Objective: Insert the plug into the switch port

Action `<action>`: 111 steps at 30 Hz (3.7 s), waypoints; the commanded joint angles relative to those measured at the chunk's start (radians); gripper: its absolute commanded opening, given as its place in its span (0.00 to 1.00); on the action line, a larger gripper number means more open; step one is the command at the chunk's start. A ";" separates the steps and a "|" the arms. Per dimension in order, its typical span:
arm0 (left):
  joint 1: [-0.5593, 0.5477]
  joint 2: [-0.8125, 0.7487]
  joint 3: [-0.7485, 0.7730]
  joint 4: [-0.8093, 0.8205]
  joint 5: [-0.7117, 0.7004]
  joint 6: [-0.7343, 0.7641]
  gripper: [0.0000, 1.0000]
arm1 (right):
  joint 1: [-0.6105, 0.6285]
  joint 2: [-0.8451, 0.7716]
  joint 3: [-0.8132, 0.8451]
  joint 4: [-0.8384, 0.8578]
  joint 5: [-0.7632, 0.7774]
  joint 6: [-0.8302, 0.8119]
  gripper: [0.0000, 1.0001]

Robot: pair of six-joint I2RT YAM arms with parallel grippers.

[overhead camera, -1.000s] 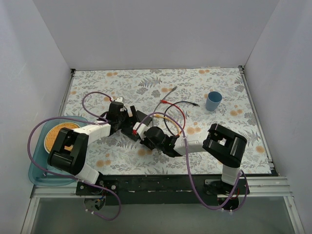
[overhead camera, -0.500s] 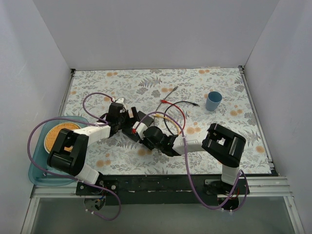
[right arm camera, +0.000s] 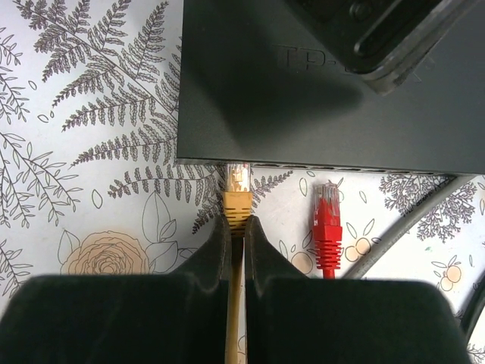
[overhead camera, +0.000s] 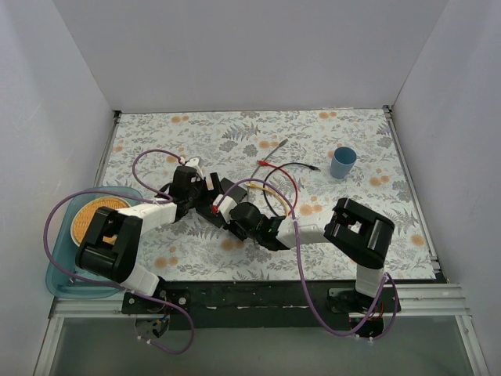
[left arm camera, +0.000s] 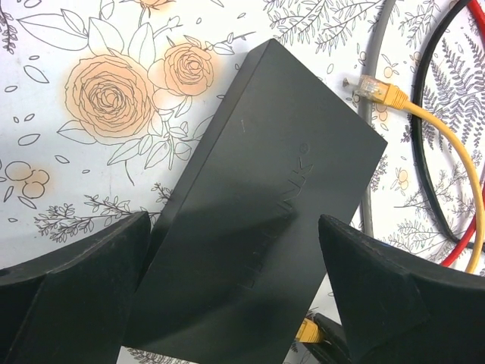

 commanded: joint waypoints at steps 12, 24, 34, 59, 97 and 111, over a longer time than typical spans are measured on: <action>-0.041 0.023 -0.075 -0.123 0.268 -0.063 0.76 | -0.019 0.014 0.098 0.254 -0.013 -0.004 0.01; -0.050 -0.004 -0.103 -0.120 0.309 -0.079 0.72 | -0.027 0.056 0.170 0.277 -0.020 -0.001 0.01; -0.066 -0.031 -0.103 -0.135 0.340 -0.087 0.70 | -0.036 0.094 0.241 0.281 -0.088 -0.033 0.01; -0.095 -0.103 -0.094 -0.153 0.342 -0.107 0.73 | -0.041 0.092 0.256 0.225 -0.217 -0.056 0.01; -0.080 -0.234 0.043 -0.396 -0.244 -0.145 0.98 | -0.191 -0.256 -0.101 0.054 -0.183 -0.073 0.72; -0.075 -0.247 0.037 -0.408 -0.228 -0.118 0.98 | -0.253 -0.152 -0.044 -0.081 -0.441 -0.092 0.59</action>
